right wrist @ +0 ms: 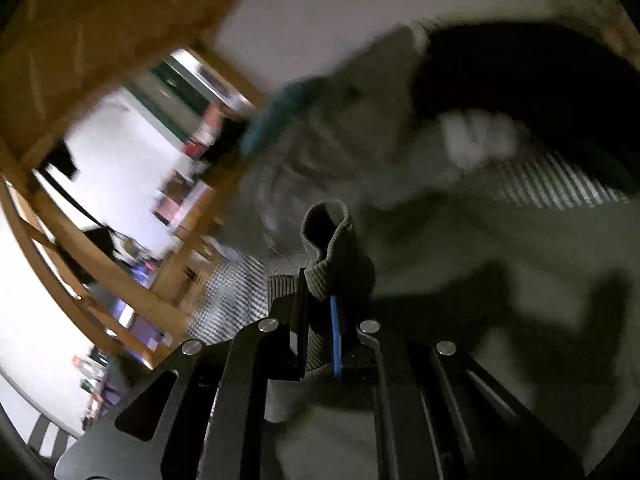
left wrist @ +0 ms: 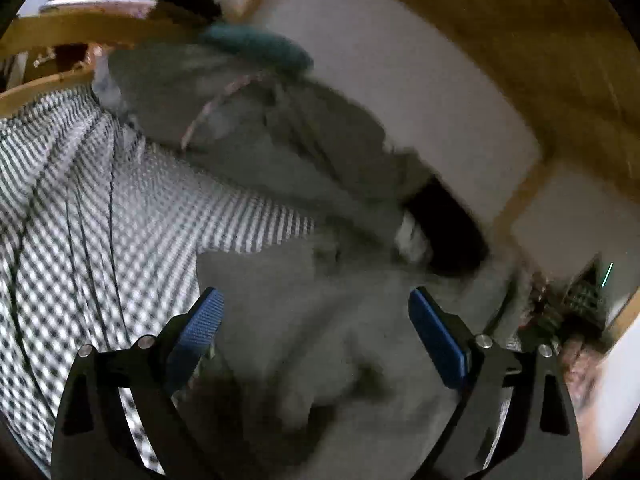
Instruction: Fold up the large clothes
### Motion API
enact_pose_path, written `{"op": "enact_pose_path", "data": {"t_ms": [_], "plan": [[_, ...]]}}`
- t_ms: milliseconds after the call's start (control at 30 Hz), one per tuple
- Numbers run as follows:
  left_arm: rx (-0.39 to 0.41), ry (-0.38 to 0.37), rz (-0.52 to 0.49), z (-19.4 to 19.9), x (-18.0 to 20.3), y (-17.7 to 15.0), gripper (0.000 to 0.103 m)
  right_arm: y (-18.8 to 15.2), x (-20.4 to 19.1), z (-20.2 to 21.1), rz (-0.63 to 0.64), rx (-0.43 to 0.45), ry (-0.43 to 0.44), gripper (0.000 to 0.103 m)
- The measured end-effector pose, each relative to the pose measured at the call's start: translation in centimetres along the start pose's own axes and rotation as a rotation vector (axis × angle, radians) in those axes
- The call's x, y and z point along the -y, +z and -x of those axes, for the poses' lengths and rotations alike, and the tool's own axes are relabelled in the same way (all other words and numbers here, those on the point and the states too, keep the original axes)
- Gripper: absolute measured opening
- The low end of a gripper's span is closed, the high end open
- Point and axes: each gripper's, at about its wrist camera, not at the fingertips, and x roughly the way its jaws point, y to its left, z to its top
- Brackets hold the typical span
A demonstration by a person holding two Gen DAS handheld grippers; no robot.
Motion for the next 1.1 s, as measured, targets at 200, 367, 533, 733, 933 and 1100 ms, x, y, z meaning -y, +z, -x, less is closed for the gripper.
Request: {"op": "enact_pose_path", "data": {"t_ms": [200,367,533,733,933,1100], "plan": [[-0.255,0.205,-0.233,-7.3,2.9,3.2,0.097,-5.0,7.1,-1.8,-0.077,-0.080,-0.083,0.010],[-0.584,0.338,-0.308,-18.1,-1.4,-1.9,0.094,-6.6,9.1,-1.3,-0.131,-0.061,-0.044,0.010],[-0.522,0.122,-0.055,-15.5,-4.1,0.6,0.021,-7.0,9.6,0.3,-0.147,0.006,0.058,0.009],[-0.391,0.029,-0.108,-9.0,-1.2,4.6,0.064,-5.6,10.2,4.4,-0.230,0.244,0.200,0.009],[-0.267,0.152,-0.374,-5.7,2.5,1.5,0.097,-4.4,16.7,7.5,-0.400,0.327,-0.010,0.009],[-0.523,0.085,-0.649,-8.1,3.8,-7.0,0.097,-5.0,17.3,7.6,-0.380,0.285,-0.070,0.009]]}}
